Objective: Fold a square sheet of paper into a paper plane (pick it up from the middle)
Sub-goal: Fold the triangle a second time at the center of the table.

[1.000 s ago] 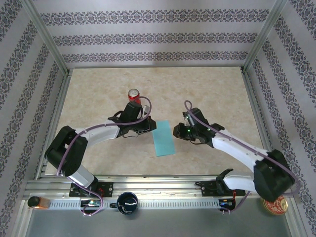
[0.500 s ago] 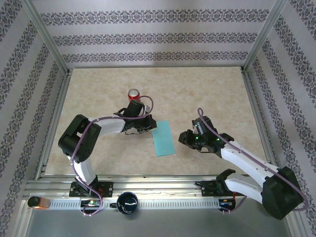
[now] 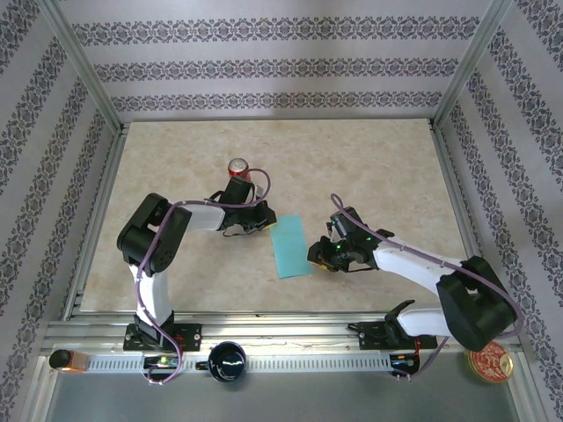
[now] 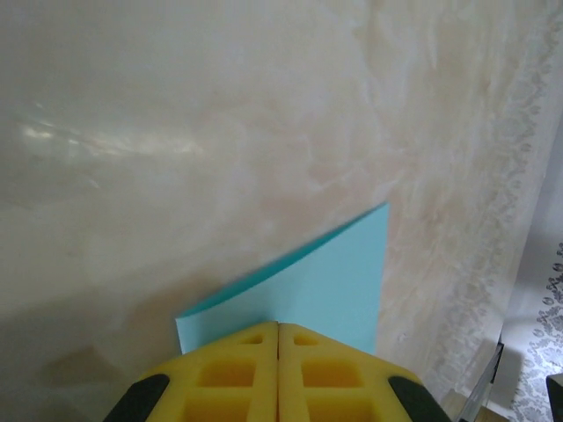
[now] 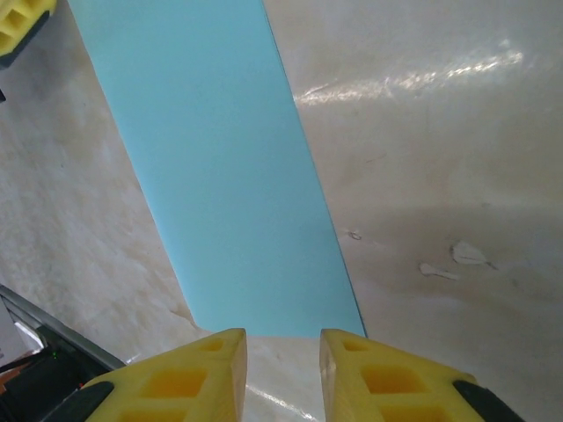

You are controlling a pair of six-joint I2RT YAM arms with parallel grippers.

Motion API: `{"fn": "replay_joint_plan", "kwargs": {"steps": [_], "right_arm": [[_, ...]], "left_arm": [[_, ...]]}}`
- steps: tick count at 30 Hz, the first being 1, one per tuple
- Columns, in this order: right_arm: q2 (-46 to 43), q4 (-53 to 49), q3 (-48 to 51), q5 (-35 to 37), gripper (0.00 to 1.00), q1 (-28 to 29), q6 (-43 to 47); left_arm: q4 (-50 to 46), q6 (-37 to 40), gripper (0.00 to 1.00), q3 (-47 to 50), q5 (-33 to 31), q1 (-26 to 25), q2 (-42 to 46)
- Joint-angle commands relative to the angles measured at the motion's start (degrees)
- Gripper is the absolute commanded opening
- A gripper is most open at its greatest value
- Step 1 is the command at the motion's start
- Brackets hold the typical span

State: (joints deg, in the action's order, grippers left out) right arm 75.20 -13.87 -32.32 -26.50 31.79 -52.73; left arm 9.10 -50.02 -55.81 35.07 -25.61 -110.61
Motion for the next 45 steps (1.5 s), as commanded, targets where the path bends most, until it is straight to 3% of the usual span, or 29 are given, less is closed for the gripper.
{"fn": "replay_joint_plan", "kwargs": {"steps": [1,7,23,38,45], "right_arm": [[2.2,0.2,-1.3,-2.1,0.31,0.8,0.8],[4.1,0.0,-0.2,-2.3,0.38,0.8,0.9],[6.1,2.5,0.7,-3.4,0.41,0.8,-0.4],[5.7,11.1,1.2,-7.6,0.39,-0.7,-2.9],[9.3,20.3,1.7,-13.0,0.39,-4.1,-2.9]], "left_arm": [[3.6,-1.0,0.07,1.6,1.9,0.8,-1.6],[3.1,0.3,0.07,4.5,1.7,0.8,-1.7],[3.4,-0.1,0.07,5.6,1.6,0.8,-2.2],[3.6,0.1,0.07,5.3,2.6,0.7,-2.2],[2.8,3.2,0.07,2.4,6.5,0.7,-3.1]]}}
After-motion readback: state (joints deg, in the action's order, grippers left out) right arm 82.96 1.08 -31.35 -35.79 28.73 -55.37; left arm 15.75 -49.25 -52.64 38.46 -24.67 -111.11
